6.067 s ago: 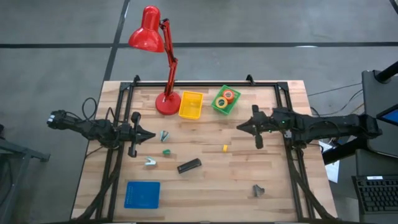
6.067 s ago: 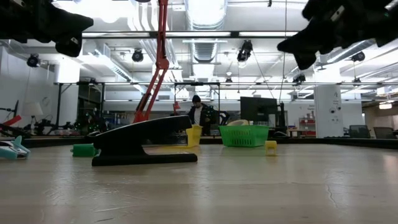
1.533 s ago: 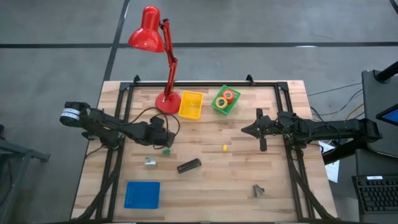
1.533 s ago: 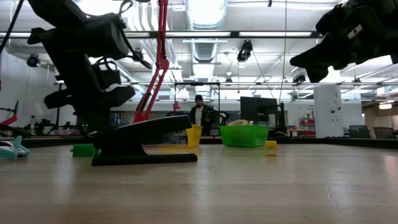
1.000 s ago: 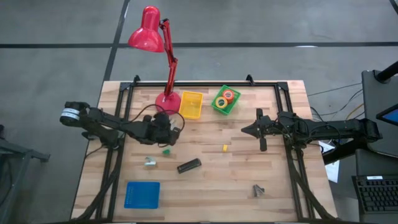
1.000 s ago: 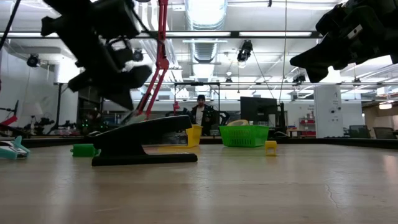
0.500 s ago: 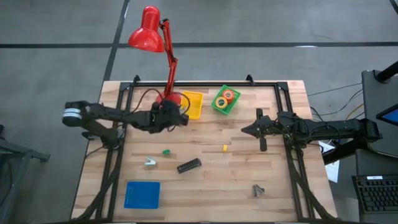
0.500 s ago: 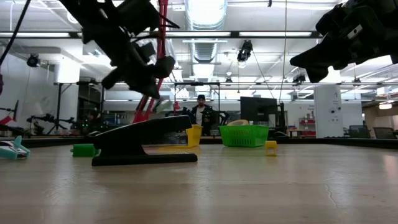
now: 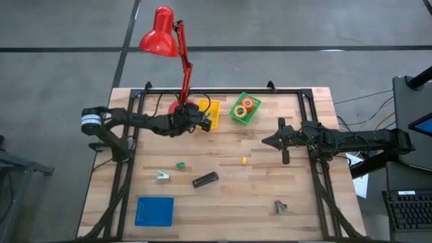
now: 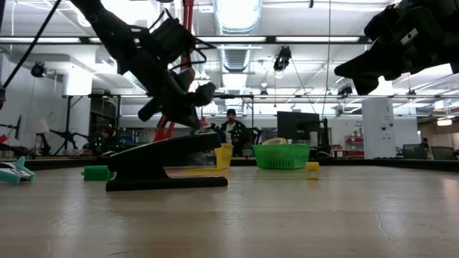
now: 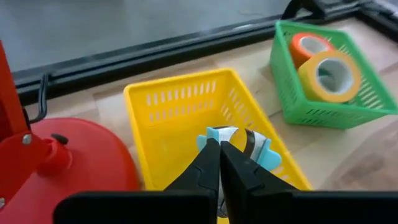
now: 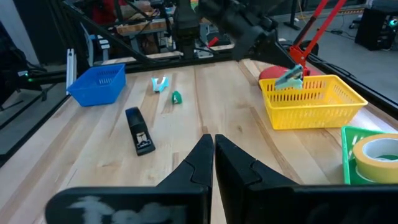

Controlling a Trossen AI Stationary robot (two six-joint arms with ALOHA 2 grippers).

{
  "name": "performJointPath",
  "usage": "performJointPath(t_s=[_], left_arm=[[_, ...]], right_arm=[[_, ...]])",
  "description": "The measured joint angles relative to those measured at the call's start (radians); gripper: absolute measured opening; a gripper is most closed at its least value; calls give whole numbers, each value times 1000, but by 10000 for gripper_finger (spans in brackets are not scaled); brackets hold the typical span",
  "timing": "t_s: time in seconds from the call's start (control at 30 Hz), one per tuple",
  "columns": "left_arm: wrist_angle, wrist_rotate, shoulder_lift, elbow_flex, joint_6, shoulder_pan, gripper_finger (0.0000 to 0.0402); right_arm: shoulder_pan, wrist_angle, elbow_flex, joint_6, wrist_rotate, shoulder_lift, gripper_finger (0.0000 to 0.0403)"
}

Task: Pick and place Stapler, Stapler remover, tape
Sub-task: Put the top blue staple remover into the yellow bin, then put the blue staple remover into the yellow bin

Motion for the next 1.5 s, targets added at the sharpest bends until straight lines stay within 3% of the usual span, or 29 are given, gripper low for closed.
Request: performJointPath(t_s=[0.13, 0.47, 0.97, 1.07, 1.23, 1.5], left_arm=[[3, 58, 29, 0, -2, 14, 9], [46, 62, 61, 0, -4, 14, 21], [97, 66, 45, 2, 17, 11, 152], [82, 142, 25, 16, 31, 11, 159], [23, 354, -64, 29, 39, 7, 159], [-204, 559, -237, 16, 114, -36, 156]], right_arm=[[0, 0, 0, 0, 0, 0, 13], [0, 0, 0, 0, 0, 0, 13], [0, 0, 0, 0, 0, 0, 13], [0, 0, 0, 0, 0, 0, 13], [0, 0, 0, 0, 0, 0, 13], [0, 0, 0, 0, 0, 0, 13]])
